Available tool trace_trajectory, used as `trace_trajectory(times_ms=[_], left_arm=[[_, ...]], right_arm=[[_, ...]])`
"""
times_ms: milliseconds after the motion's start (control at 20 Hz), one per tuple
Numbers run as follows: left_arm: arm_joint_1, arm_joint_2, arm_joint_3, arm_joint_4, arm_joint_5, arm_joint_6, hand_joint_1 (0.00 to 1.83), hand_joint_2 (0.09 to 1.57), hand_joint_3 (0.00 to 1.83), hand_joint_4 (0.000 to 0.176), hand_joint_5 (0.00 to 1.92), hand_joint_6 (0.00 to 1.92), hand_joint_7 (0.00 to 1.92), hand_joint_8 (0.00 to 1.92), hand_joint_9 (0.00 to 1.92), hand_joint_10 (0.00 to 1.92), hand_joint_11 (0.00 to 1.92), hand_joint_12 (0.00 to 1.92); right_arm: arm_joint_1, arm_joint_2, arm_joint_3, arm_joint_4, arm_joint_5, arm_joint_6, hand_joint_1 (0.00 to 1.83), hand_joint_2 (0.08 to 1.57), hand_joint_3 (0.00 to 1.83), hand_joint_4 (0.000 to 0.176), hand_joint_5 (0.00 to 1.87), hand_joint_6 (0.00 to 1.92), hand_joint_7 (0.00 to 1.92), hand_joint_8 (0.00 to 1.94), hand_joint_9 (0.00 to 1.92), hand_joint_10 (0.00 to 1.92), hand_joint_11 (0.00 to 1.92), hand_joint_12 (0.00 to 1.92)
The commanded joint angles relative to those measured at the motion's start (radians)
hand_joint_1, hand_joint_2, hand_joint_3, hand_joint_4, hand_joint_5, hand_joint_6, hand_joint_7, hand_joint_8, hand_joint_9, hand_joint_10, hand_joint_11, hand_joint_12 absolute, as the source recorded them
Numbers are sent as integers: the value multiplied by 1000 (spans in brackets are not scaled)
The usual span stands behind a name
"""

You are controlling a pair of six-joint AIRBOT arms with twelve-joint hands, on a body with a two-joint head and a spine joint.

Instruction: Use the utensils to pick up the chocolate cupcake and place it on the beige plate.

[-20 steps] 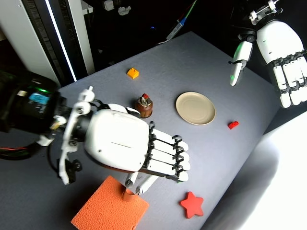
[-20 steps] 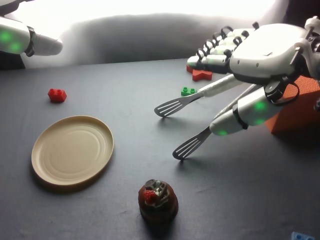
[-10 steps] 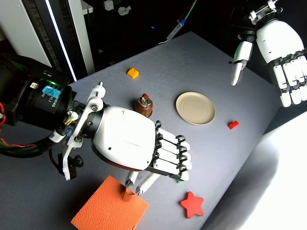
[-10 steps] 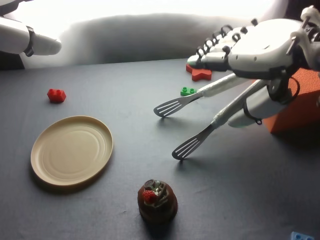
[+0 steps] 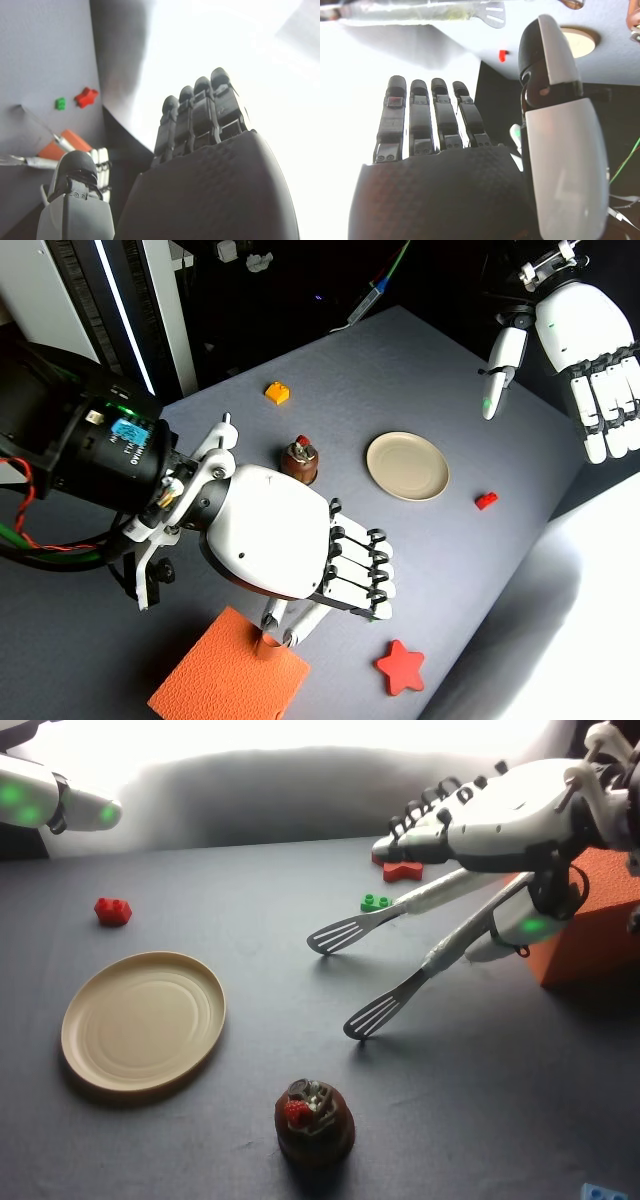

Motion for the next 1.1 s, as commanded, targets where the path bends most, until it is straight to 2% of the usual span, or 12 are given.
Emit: trace_trajectory(times_ms=[0, 150, 350, 450, 550, 650, 750, 1050], left_arm=[[-17, 5, 4, -7, 1, 2, 95, 1108, 0, 0, 59, 3, 53, 3, 30, 2, 0, 44], [-17, 5, 4, -7, 0, 2, 98, 1109, 1, 0, 58, 0, 52, 0, 31, 0, 0, 53], [-17, 5, 4, -7, 1, 2, 93, 1111, 1, 0, 45, 1, 22, 0, 0, 0, 0, 12], [-18, 5, 4, -7, 0, 2, 123, 1107, 0, 0, 53, 3, 29, 3, 5, 2, 0, 12], [-18, 5, 3, -7, 0, 2, 106, 1106, 0, 0, 56, 4, 37, 5, 14, 5, 8, 16], [-18, 5, 3, -8, 0, 2, 103, 1110, 1, 0, 43, 2, 15, 2, 5, 1, 3, 14], [-18, 5, 3, -8, 0, 2, 97, 1106, 0, 0, 57, 7, 34, 10, 17, 6, 14, 20], [-19, 5, 3, -8, 1, 2, 100, 1109, 1, 0, 48, 0, 36, 4, 13, 3, 10, 28]], right_arm=[[16, 2, 9, -2, 74, 11, 946, 1057, 0, 0, 0, 0, 0, 0, 0, 0, 0, 81], [21, -21, 40, -1, 46, 41, 999, 1037, 0, 0, 23, 0, 0, 0, 0, 0, 0, 142], [17, -52, 76, -1, 28, 56, 1029, 1033, 0, 0, 9, 3, 0, 0, 0, 0, 0, 56], [12, -62, 85, -1, 28, 57, 1036, 1010, 3, 0, 33, 0, 0, 0, 0, 0, 0, 165], [8, -70, 91, -1, 23, 57, 1044, 1002, 0, 0, 12, 1, 0, 0, 0, 0, 0, 79], [6, -72, 91, -1, 11, 58, 1093, 1003, 0, 0, 44, 12, 0, 0, 0, 0, 0, 74], [2, -72, 91, -1, -5, 64, 1032, 1026, 9, 0, 22, 2, 0, 0, 0, 0, 0, 77], [-6, -94, 122, -1, -15, 92, 1094, 1041, 4, 0, 16, 6, 0, 0, 0, 0, 3, 3]])
